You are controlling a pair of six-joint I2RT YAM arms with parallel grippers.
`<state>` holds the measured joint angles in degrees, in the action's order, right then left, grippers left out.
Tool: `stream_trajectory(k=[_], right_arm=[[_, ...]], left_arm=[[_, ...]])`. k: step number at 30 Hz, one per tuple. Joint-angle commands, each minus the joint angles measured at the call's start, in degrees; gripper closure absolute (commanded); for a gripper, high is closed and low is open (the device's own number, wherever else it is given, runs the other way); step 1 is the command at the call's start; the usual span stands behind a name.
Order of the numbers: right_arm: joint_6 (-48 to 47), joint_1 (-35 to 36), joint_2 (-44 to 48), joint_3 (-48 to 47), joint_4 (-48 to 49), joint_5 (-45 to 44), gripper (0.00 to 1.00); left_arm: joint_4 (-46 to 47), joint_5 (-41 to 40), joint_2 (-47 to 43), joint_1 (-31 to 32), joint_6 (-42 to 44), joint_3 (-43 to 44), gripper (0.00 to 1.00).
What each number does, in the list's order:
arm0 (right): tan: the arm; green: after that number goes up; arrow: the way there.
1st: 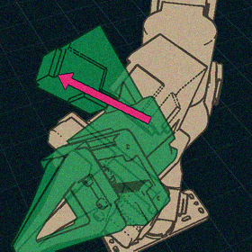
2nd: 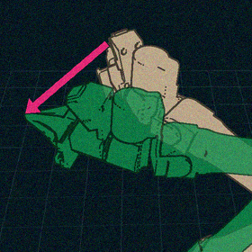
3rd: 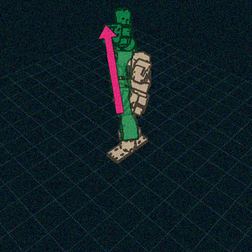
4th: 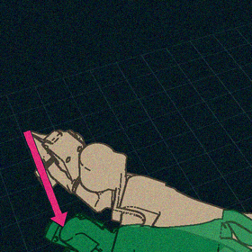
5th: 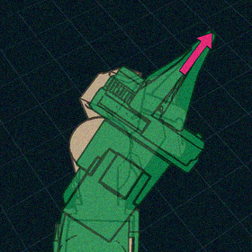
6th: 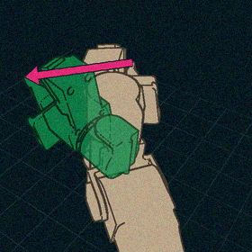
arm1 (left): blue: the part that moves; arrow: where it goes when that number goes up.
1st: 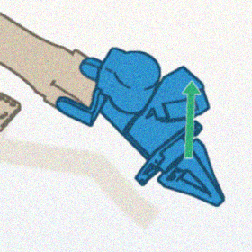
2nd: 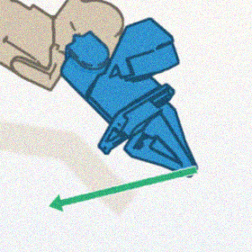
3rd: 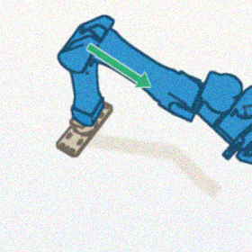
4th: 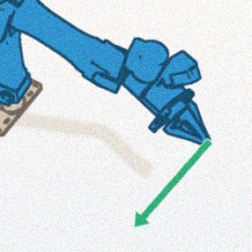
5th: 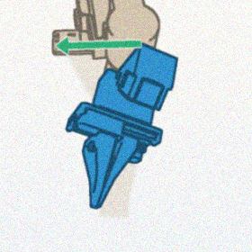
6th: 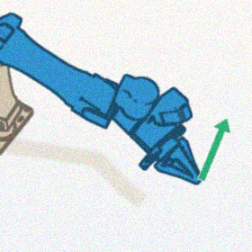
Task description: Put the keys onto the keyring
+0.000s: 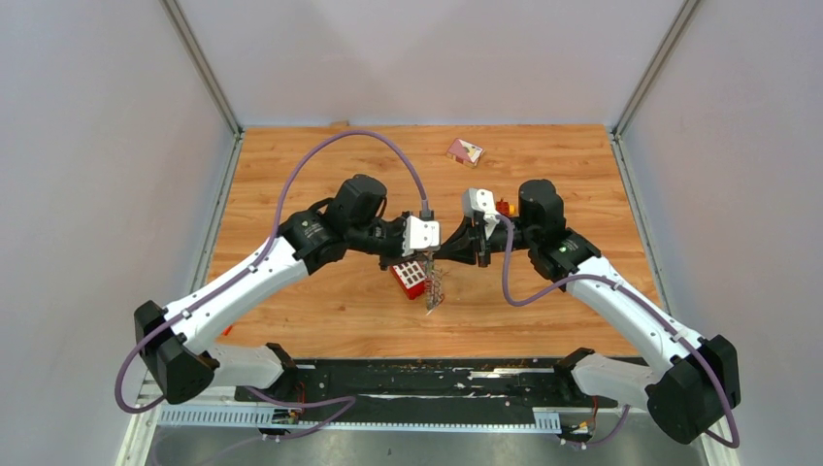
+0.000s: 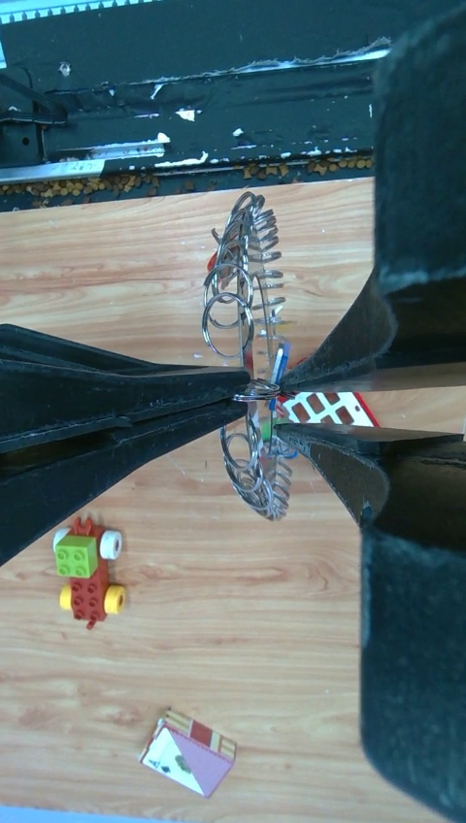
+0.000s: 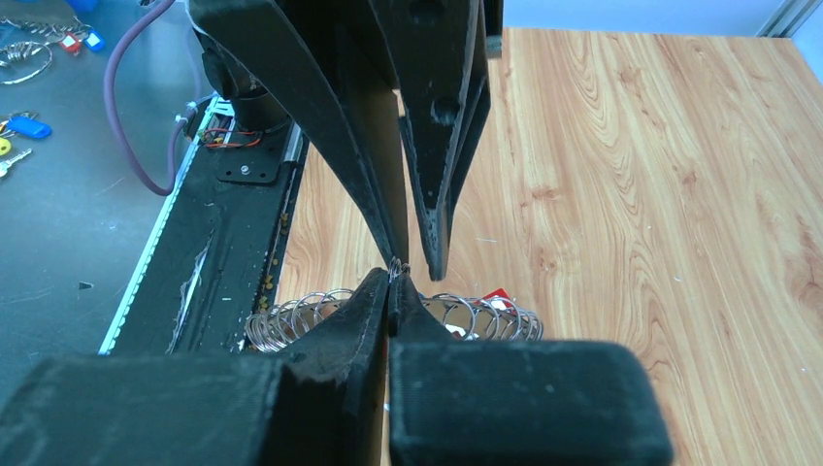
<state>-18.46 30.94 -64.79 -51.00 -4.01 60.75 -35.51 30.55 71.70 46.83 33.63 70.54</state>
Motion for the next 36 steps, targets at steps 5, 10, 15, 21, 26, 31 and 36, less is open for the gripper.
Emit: stream_trajectory(k=[5, 10, 15, 21, 26, 31, 36], right_arm=[[0.0, -0.4, 1.9, -1.3, 1.9, 2.7, 1.00], [0.1, -0.4, 1.5, -1.0, 2.3, 2.8, 1.00], [0.1, -0.3, 1.1, -0.7, 2.6, 2.6, 1.00], [-0.7, -0.3, 1.3, -0.6, 2.1, 2.3, 1.00], [-1.9, -0.4, 1.7, -0.7, 1.0, 1.8, 1.00], [-2.5, -0.4, 1.7, -0.6, 0.6, 1.6, 1.00], [-2.2, -0.4, 1.5, -0.7, 0.8, 1.7, 1.00]], left_arm=[[2.2, 3.4, 2.1, -0.2, 0.5, 0.7, 0.89], [3.4, 4.7, 2.8, -0.1, -0.6, 0.6, 0.89], [4.0, 6.1, 4.1, -0.1, -1.4, 1.4, 0.89], [3.5, 5.9, 5.1, -0.2, -1.2, 2.1, 0.88], [3.3, 3.1, 2.5, -0.2, 0.2, 1.2, 0.70], [4.0, 2.0, -1.2, -0.2, 2.0, -0.4, 0.62], [4.8, 4.8, -1.5, -0.2, 2.4, -0.8, 0.62]])
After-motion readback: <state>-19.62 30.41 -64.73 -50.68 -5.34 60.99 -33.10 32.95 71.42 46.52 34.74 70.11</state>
